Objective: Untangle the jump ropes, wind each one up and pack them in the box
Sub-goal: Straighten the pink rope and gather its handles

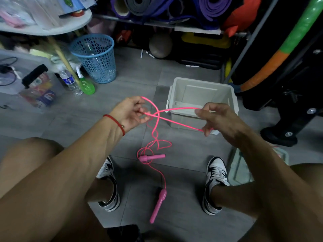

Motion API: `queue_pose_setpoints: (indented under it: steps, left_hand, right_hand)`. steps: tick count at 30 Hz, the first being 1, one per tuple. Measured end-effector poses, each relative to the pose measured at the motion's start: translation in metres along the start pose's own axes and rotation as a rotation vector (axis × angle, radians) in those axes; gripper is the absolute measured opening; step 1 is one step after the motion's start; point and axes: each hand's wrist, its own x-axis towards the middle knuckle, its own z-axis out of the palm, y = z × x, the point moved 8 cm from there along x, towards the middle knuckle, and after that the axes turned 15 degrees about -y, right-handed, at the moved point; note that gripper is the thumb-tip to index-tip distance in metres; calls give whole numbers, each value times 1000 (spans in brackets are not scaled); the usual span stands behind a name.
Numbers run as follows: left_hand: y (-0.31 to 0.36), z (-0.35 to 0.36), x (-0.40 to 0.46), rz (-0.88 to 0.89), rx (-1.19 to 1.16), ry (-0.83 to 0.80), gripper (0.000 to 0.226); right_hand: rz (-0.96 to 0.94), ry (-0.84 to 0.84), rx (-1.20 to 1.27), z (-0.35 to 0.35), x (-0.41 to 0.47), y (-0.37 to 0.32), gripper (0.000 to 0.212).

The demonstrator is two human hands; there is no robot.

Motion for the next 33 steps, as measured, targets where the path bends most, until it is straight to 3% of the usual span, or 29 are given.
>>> queue_pose_setpoints:
  steps: [3,7,10,13,15,18,23,27,29,31,33]
  left_hand:
    - [-6,-26,3,30,52,170,10]
    - [-3,-28,4,-14,75,158,39]
    - [-2,-36,0,-39,25,175,35]
    - [9,-47,-3,13,-178,156,34]
    - [19,-49,-4,62,-309,110,32]
    - [30,-41,-9,84,-155,44,25]
    - [25,-7,-24,105,364,-41,15]
    - [12,27,-33,152,639,-156,10]
    - [3,40,-36,131,647,-218,10]
    - [-5,49,-40,99,639,-267,10]
    - [-9,56,-42,79,608,-308,11]
  right_hand:
    - [45,228,465,-26,2,26,24]
    - [137,311,968,-35,-3,62,26]
    - [153,348,1085,-42,-6,70,37]
    - [218,436,1066,-60,-9,88,42]
    - [265,481,982,-70,-11,106,34]
    - [400,489,685,-73,-11,130,26]
    - [654,372,-620,-66,-2,114,37]
    - [639,272,-1137,-37,10,94,31]
    - [471,196,-1225,-15,25,85,47]
    - [104,-12,-975,27,43,69,53]
    - [-93,-238,-686,78,52,56,57]
